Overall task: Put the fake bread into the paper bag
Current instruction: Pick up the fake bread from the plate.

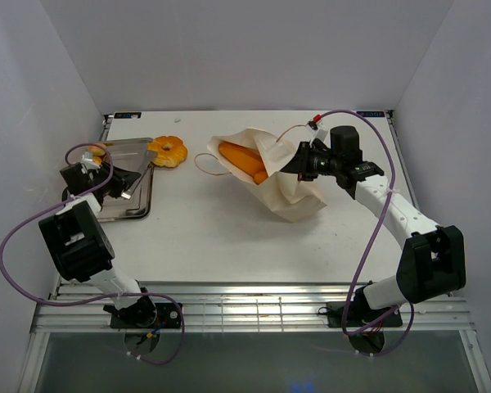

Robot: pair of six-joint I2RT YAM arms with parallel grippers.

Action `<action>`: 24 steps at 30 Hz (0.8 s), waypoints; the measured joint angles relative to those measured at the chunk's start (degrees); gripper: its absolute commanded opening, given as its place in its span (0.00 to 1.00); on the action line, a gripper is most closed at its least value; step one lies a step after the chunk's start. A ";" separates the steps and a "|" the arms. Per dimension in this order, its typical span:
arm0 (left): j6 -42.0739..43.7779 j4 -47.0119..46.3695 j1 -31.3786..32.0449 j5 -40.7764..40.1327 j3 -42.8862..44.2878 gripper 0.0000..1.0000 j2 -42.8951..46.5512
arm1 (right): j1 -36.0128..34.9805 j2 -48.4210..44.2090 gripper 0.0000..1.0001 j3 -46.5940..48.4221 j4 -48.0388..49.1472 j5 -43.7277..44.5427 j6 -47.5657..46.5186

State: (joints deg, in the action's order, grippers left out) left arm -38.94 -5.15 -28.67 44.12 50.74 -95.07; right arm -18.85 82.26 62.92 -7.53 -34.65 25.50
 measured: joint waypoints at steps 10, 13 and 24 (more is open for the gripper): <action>0.17 1.38 0.02 -1.44 0.02 0.00 1.62 | -0.02 0.00 0.08 0.00 0.00 0.04 -0.02; 0.13 2.73 0.02 -2.05 0.35 0.00 3.78 | -0.02 0.00 0.08 0.00 0.00 0.07 0.00; 0.22 7.72 0.02 -2.32 6.45 0.00 12.74 | -0.02 0.00 0.08 0.57 -0.48 0.22 -0.02</action>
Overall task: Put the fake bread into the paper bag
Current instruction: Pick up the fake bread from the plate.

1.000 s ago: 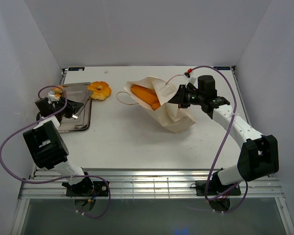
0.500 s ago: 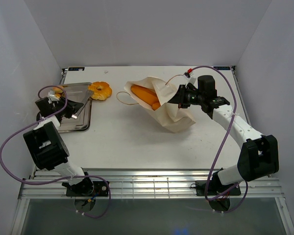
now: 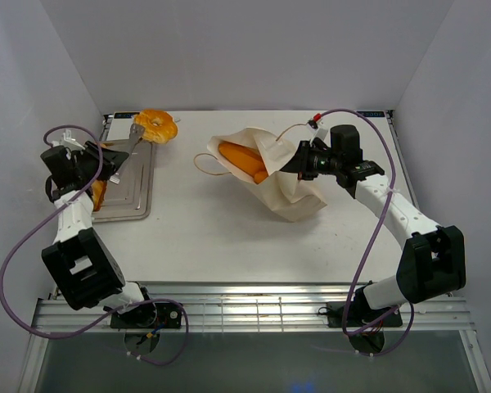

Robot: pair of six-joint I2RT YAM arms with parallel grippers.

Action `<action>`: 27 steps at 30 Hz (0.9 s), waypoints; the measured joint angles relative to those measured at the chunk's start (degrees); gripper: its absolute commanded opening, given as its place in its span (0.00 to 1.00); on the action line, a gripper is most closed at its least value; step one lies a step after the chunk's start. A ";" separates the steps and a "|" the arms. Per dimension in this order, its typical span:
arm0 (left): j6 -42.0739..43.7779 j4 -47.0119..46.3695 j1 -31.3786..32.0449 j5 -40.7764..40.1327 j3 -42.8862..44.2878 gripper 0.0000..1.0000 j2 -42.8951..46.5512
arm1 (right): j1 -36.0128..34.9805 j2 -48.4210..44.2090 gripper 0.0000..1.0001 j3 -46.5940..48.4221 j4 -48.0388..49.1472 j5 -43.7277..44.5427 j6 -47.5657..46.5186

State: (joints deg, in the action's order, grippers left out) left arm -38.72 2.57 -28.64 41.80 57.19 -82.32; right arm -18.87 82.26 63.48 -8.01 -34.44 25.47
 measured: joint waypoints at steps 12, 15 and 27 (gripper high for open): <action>-1.38 8.15 0.31 1.49 4.50 0.00 9.01 | 0.00 0.24 0.08 1.31 -1.66 0.70 -0.04; -2.71 9.29 1.53 2.82 7.41 0.00 12.31 | 0.00 0.26 0.08 1.55 -2.05 1.27 0.00; -8.04 12.46 21.24 3.78 13.31 0.00 23.04 | 0.00 -1.57 0.08 1.62 -3.74 4.61 1.51</action>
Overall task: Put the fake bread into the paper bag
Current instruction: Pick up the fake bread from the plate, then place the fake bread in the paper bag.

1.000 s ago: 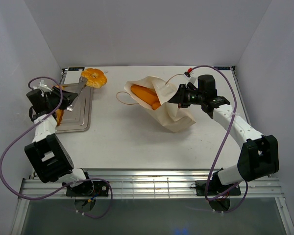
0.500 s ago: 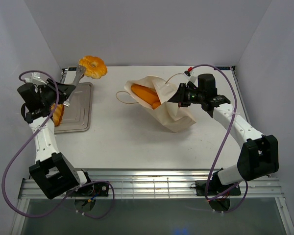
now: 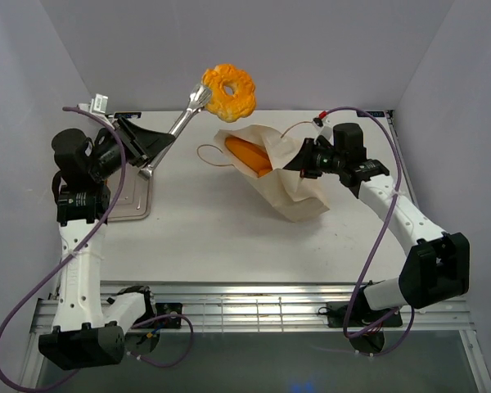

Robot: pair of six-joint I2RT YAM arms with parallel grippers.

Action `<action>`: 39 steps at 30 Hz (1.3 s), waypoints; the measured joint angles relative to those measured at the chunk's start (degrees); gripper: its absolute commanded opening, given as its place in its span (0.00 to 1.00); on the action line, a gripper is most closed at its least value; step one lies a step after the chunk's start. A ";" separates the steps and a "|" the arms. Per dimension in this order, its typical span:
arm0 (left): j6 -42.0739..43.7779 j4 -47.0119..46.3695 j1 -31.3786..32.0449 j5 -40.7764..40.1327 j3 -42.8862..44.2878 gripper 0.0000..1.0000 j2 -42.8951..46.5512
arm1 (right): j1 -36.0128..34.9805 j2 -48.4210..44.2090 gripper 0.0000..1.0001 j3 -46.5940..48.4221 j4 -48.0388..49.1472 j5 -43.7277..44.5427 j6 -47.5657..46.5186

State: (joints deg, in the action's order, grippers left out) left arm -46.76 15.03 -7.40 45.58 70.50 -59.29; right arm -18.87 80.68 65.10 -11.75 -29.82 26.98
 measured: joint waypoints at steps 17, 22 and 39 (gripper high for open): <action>2.05 13.44 5.53 -1.14 -4.07 0.00 12.02 | -0.28 -2.95 0.08 3.43 -7.10 4.11 1.40; 3.30 15.13 5.75 -1.68 -4.52 0.00 11.52 | -0.28 -2.95 0.08 4.35 -7.63 1.79 3.50; 4.07 14.51 5.75 -2.36 6.51 0.00 5.40 | -2.16 -0.63 0.08 11.89 -2.69 -6.12 11.30</action>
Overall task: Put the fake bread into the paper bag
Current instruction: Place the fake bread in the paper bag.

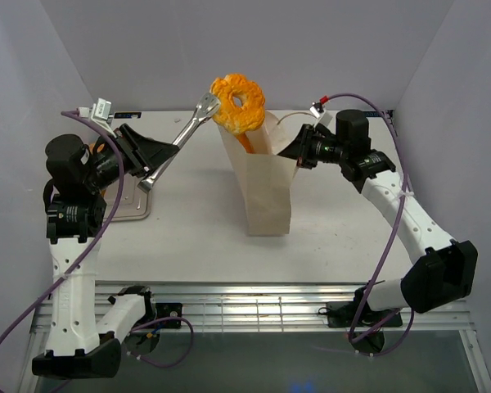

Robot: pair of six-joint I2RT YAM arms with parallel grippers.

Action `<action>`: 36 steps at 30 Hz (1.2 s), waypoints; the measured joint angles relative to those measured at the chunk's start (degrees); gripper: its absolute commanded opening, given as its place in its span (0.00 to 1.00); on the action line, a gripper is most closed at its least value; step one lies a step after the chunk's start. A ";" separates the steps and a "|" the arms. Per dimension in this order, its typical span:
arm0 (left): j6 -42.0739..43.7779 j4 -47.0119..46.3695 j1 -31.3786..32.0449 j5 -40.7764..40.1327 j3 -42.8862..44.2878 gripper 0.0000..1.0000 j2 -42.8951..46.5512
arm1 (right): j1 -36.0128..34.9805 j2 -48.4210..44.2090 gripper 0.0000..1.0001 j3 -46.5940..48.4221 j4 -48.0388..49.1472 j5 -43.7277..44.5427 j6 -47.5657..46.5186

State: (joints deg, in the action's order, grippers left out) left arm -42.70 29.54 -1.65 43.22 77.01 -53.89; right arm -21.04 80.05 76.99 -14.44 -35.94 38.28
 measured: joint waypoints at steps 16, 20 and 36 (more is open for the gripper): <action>-0.39 -0.04 0.42 3.37 -0.02 0.00 -0.79 | -0.11 -7.21 0.08 -10.19 -7.82 16.68 -11.43; -0.39 -0.28 2.80 3.15 -0.04 0.00 -2.14 | -0.11 -5.38 0.08 -0.15 -15.87 20.52 -15.50; 2.69 3.76 27.54 -21.18 1.86 0.00 -11.23 | -4.52 3.58 0.08 15.89 -29.20 30.16 -22.21</action>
State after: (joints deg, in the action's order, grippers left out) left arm -40.01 33.30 25.89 22.04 78.87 -65.12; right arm -25.56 83.64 92.88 -43.64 -5.78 16.08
